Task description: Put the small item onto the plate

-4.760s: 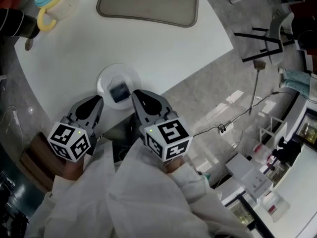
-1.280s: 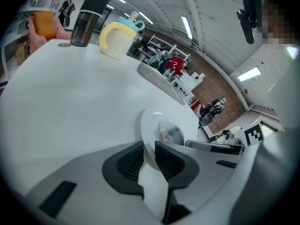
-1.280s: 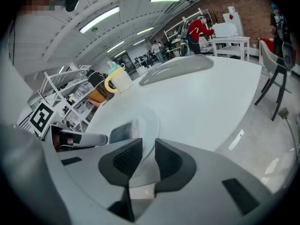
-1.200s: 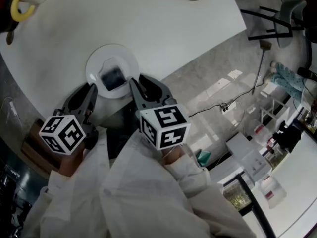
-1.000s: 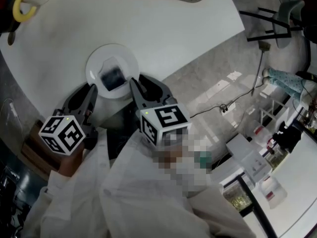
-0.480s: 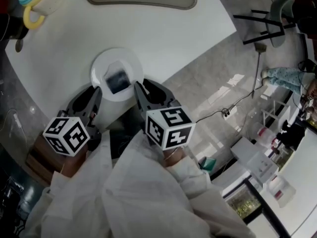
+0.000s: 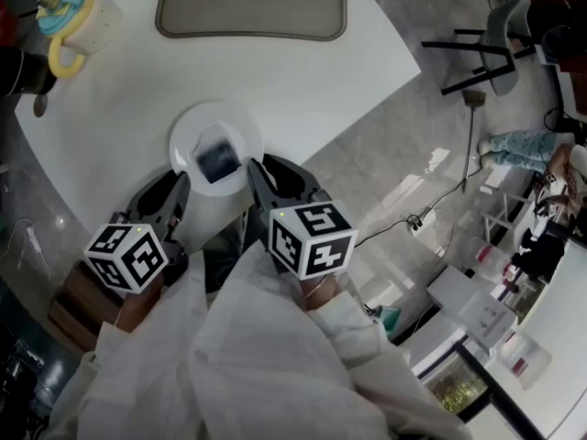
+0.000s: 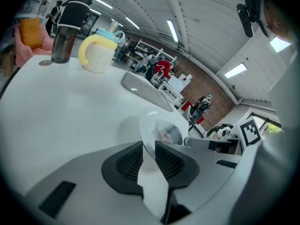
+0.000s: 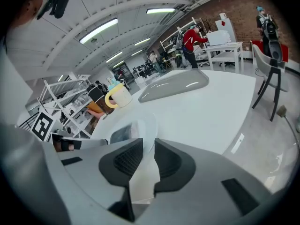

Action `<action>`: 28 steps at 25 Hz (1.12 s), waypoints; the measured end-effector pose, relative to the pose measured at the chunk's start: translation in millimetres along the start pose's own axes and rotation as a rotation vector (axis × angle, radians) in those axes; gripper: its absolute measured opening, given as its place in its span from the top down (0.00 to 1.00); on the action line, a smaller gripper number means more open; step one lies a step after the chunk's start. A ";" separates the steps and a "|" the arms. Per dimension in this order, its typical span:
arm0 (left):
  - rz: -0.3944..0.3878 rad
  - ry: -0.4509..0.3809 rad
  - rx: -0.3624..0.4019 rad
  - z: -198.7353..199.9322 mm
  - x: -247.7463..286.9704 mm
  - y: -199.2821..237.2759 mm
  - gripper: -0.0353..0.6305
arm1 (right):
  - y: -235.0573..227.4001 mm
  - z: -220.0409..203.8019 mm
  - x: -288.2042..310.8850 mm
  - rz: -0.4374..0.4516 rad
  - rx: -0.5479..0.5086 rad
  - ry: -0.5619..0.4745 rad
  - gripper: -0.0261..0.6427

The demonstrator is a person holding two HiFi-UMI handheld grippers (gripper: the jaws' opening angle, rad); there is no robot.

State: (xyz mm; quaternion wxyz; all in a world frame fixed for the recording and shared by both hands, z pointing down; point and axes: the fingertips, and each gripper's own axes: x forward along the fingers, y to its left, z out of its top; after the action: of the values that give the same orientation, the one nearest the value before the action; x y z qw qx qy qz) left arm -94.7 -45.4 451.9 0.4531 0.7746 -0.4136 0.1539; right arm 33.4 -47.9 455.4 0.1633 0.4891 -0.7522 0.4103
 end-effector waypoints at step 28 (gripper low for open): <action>0.053 -0.083 -0.024 136.9 123.7 -2.3 0.83 | -85.8 156.8 92.2 0.108 -0.072 0.067 0.84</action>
State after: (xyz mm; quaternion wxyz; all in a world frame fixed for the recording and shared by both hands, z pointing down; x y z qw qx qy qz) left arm -36.0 -220.3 452.2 0.4405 0.7637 -0.4542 0.1284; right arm 89.3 -241.0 458.6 0.1836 0.4277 -0.7858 0.4073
